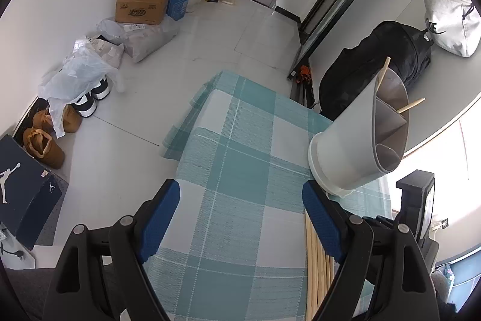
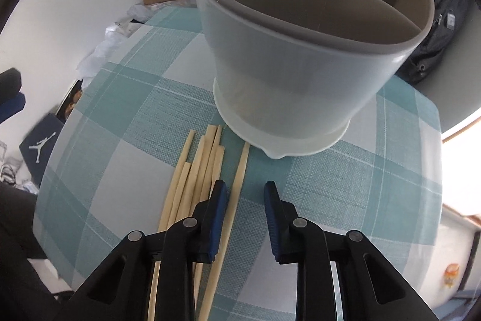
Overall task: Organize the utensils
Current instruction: 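Grasp a chopstick with the right tool while the left tool lowers toward the pile, then grasp a chopstick with the left tool while the right tool holds its chopstick raised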
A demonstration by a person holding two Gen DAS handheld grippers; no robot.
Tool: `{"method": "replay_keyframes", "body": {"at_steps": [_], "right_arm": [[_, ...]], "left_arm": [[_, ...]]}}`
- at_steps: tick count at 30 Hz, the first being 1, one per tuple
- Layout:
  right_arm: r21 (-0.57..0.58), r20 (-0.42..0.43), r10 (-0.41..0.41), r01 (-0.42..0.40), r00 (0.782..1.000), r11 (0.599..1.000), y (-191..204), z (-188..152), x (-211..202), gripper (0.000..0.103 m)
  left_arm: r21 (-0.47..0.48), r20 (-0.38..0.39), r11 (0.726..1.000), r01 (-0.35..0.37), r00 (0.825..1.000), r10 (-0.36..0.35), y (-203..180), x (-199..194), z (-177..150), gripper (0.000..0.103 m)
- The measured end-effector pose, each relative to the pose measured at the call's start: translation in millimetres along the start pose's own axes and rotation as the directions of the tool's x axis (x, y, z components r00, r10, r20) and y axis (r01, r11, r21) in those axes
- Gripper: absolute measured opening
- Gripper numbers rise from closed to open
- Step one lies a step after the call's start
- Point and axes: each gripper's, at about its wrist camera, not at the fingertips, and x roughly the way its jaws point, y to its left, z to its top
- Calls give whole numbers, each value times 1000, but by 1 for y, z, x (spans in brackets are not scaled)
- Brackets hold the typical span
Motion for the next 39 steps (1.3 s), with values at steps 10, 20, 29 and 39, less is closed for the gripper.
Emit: {"method": "replay_keyframes", "body": {"at_steps": [10, 20, 29, 39], "right_arm": [[53, -27, 60, -58, 998, 997, -11, -21, -13, 5], [8, -38, 38, -37, 999, 999, -4, 6, -2, 11], [103, 86, 120, -129, 989, 986, -29, -1, -19, 4], [283, 405, 258, -388, 877, 877, -100, -28, -81, 4]], "left_arm": [[-17, -18, 1000, 17, 1000, -17, 3, 0, -1, 80], [1, -34, 1000, 3, 999, -3, 1, 5, -2, 80], [56, -87, 998, -40, 995, 45, -5, 19, -11, 80], [182, -174, 981, -70, 979, 103, -46, 45, -24, 80]]}}
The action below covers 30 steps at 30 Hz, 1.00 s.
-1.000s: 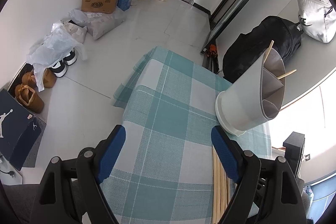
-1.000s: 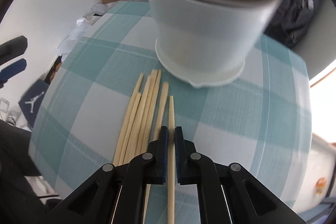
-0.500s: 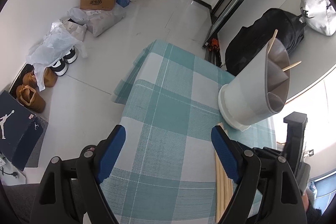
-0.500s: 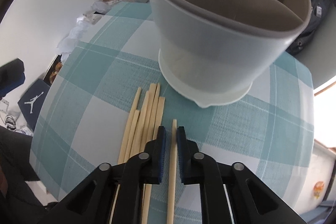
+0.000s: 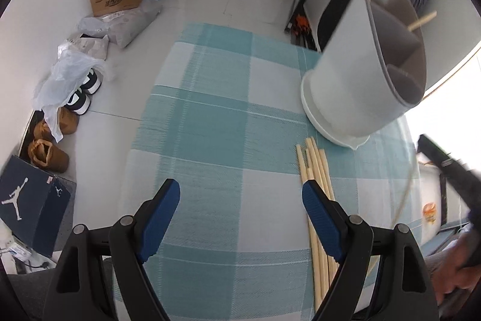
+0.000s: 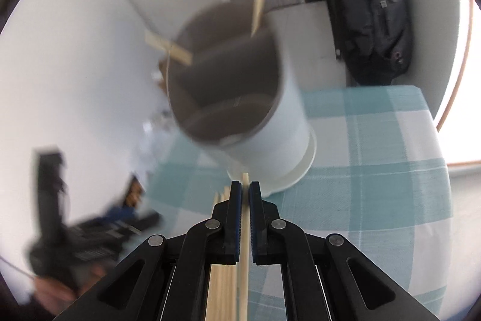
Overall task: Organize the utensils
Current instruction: 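Grasp a chopstick with the left tool while the right tool holds its chopstick raised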
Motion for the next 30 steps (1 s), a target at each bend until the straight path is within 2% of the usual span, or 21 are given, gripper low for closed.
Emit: {"method": "replay_keyframes", "body": {"at_steps": [7, 12, 15, 22, 23, 25, 28, 30], "right_arm": [[21, 58, 58, -60, 997, 998, -15, -1, -21, 4], [48, 88, 82, -87, 993, 995, -24, -1, -39, 4], [23, 104, 71, -74, 992, 997, -28, -1, -50, 4], [53, 72, 68, -72, 995, 996, -41, -6, -48, 4], [58, 75, 68, -72, 995, 996, -43, -5, -49, 4], [60, 85, 70, -76, 994, 995, -44, -5, -52, 4], [48, 101, 66, -71, 993, 996, -42, -3, -56, 4], [43, 109, 72, -77, 991, 996, -40, -2, -58, 4]], "left_arm": [[13, -32, 1000, -14, 999, 15, -14, 16, 5, 80], [32, -67, 996, -83, 994, 85, -22, 33, 10, 79], [32, -90, 992, -120, 988, 123, -24, 40, 12, 72], [45, -94, 984, -170, 980, 173, -32, 46, 17, 72], [49, -100, 984, -171, 979, 176, -32, 47, 18, 65], [74, -97, 979, -192, 975, 199, -35, 46, 18, 59], [91, -101, 978, -189, 975, 198, -36, 45, 17, 57], [75, -104, 979, -190, 975, 197, -32, 43, 17, 48]]}}
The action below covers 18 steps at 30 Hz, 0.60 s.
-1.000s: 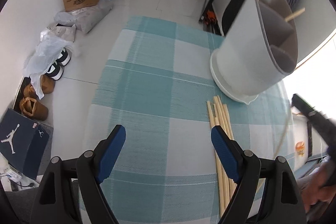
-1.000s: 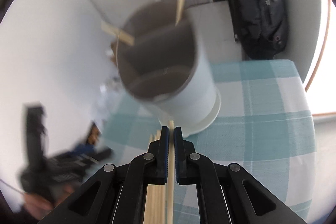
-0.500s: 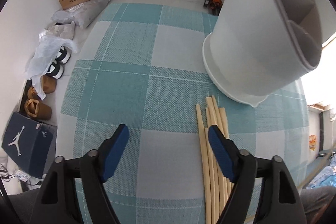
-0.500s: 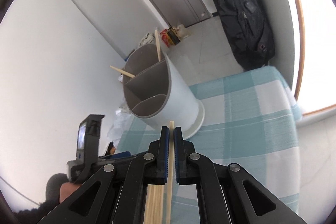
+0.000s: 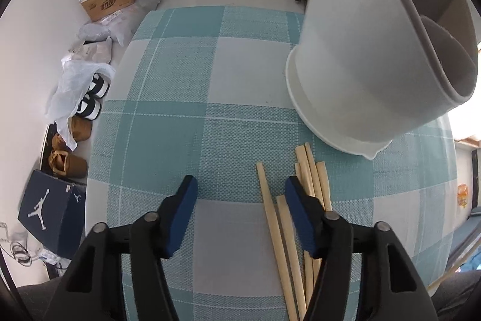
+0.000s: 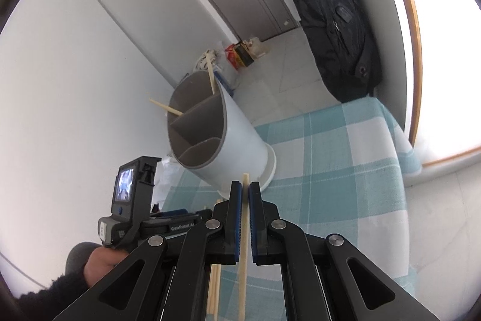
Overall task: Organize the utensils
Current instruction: 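Grasp a chopstick with the left tool while the right tool holds its chopstick raised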
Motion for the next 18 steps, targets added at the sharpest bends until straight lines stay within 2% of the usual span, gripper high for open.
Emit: {"method": "replay_keyframes", "body": {"at_steps": [2, 3, 5, 6, 13, 18], "right_arm": [[-9, 5, -1, 1, 1000, 1000, 2, 0, -1, 4], [-13, 7, 0, 0, 1000, 1000, 3, 0, -1, 4], [-14, 8, 6, -6, 1000, 1000, 3, 0, -1, 4], [-14, 9, 5, -5, 1000, 1000, 3, -1, -2, 4], [8, 16, -4, 4, 1000, 1000, -1, -3, -3, 4], [6, 25, -15, 14, 1000, 1000, 0, -4, -5, 4]], "left_arm": [[-4, 1, 1000, 3, 1000, -3, 0, -1, -1, 36], [-4, 2, 1000, 6, 1000, -6, 0, -1, -3, 33], [5, -2, 999, 33, 999, -33, -3, -2, -3, 10], [4, -11, 998, 59, 998, -59, -3, -2, -4, 8], [-56, -22, 990, 126, 992, -127, 4, 1, 1, 6], [-62, -4, 987, 149, 989, -149, 7, 1, -1, 5]]}}
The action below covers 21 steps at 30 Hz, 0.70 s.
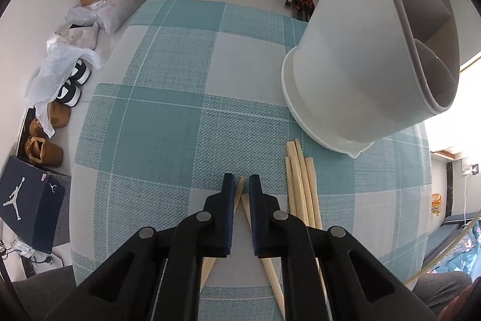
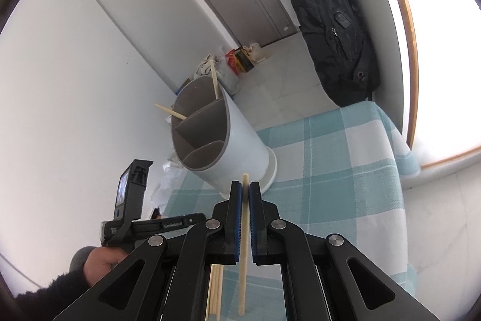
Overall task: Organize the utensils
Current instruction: 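Grasp a chopstick with the left tool while the right tool holds its chopstick raised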
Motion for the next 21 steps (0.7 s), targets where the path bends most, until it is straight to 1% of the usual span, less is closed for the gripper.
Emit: {"method": "replay_keyframes", "body": {"at_steps": [4, 5, 7, 8, 9, 11, 12, 15, 18, 19, 20, 21], "right_arm": [[1, 4, 1, -1, 1000, 1000, 2, -1, 0, 4], [-2, 6, -1, 1, 1000, 1000, 3, -1, 1, 4], [-3, 4, 0, 0, 1000, 1000, 3, 0, 2, 4], [-4, 4, 1, -1, 1000, 1000, 3, 0, 3, 4], [-4, 4, 1, -1, 1000, 1000, 4, 0, 4, 4], [0, 2, 2, -2, 1000, 1000, 3, 0, 4, 4], [2, -2, 6, -6, 1000, 1000, 4, 0, 4, 4], [-11, -8, 1, -1, 1000, 1000, 7, -1, 8, 4], [-17, -9, 2, -2, 1000, 1000, 10, -1, 10, 4], [-18, -9, 2, -2, 1000, 1000, 10, -1, 10, 4], [-18, -10, 4, -4, 1000, 1000, 11, -1, 11, 4], [-20, -11, 4, -4, 1000, 1000, 11, -2, 11, 4]], "left_arm": [[-25, -20, 998, 62, 998, -62, 11, -1, 5, 5], [-27, -20, 997, 78, 997, -78, 13, -3, 6, 5], [-17, -2, 996, 86, 996, -86, 14, -10, 6, 5], [-2, 8, 997, 79, 997, -79, 13, -13, 5, 6], [26, 10, 998, 57, 998, -57, 10, -15, 4, 7], [78, 5, 997, 8, 1000, -9, 5, -16, -1, 8], [108, -5, 994, -2, 1000, 3, 2, -14, -5, 8], [150, -17, 988, -28, 999, 31, 2, -9, -14, 8], [158, -61, 987, -17, 998, 27, 5, -4, -16, 8], [165, -46, 986, -19, 999, 27, 5, -5, -16, 12], [174, -43, 984, -31, 998, 39, 5, -5, -16, 18], [183, -42, 983, -26, 999, 34, 4, -4, -16, 19]]}}
